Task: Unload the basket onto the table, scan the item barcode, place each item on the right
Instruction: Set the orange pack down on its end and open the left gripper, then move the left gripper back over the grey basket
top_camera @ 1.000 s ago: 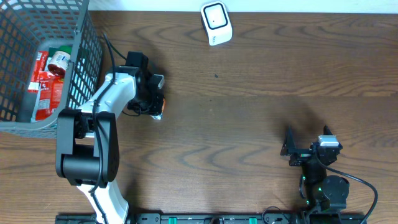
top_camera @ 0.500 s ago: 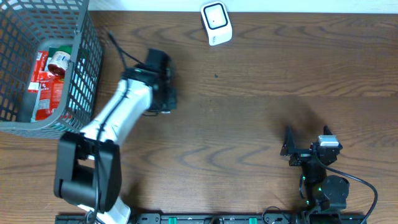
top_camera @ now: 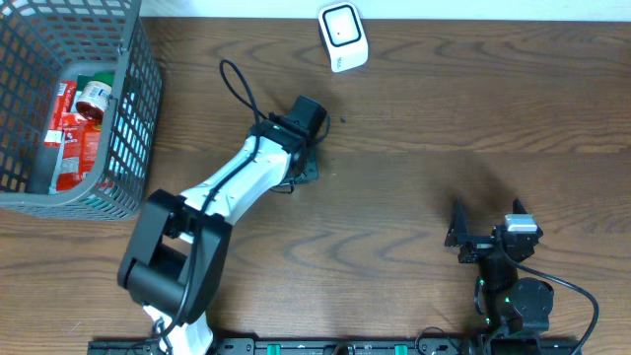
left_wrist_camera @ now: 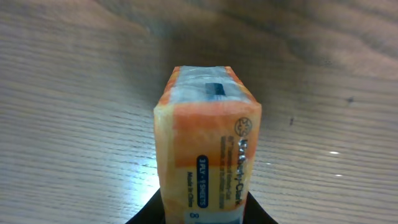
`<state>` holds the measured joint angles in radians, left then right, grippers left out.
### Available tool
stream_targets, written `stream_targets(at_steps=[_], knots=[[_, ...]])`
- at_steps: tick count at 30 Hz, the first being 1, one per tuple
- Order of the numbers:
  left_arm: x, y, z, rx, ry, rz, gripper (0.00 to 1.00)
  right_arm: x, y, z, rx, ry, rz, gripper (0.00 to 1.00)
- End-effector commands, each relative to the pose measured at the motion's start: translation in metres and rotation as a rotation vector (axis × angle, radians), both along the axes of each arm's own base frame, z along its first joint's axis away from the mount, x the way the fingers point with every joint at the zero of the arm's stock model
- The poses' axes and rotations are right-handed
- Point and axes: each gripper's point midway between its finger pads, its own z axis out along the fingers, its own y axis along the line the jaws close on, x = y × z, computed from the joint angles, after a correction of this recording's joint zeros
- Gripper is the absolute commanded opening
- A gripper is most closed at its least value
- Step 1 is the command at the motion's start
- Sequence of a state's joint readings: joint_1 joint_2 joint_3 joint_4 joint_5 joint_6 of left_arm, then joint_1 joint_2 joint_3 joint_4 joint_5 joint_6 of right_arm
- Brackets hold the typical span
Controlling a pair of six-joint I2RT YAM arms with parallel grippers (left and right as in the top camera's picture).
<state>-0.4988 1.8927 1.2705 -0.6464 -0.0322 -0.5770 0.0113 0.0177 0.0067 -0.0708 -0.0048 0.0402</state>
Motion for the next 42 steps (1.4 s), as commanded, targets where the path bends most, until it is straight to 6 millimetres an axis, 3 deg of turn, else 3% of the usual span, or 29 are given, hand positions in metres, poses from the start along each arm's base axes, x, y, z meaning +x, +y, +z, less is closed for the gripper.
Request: stream_targets(at_steps=[1, 8, 13, 21, 27, 31, 42], knots=[[-0.005, 0.001, -0.015, 0.033, 0.026, 0.014, 0.22, 0.000, -0.001, -0.001, -0.004, 0.001, -0.003, 0.99], [-0.009, 0.001, -0.031, 0.052, 0.059, 0.009, 0.25, 0.000, -0.001, -0.001, -0.004, 0.001, -0.003, 0.99], [-0.009, 0.001, -0.031, 0.053, 0.060, 0.008, 0.60, 0.000, -0.001, -0.001, -0.004, 0.001, -0.003, 0.99], [-0.002, -0.001, -0.025, 0.063, 0.038, -0.064, 0.81, 0.000, -0.001, -0.001, -0.004, 0.001, -0.003, 0.99], [0.017, 0.007, 0.010, 0.109, -0.063, -0.105, 0.85, 0.000, -0.001, -0.001, -0.004, 0.001, -0.003, 0.99], [0.028, 0.019, 0.047, 0.100, -0.122, -0.109, 0.84, 0.000, -0.001, -0.001, -0.004, 0.001, -0.003, 0.99], [0.045, 0.093, 0.191, 0.064, -0.432, 0.011, 0.84, 0.000, -0.001, -0.001, -0.004, 0.001, -0.003, 0.99]])
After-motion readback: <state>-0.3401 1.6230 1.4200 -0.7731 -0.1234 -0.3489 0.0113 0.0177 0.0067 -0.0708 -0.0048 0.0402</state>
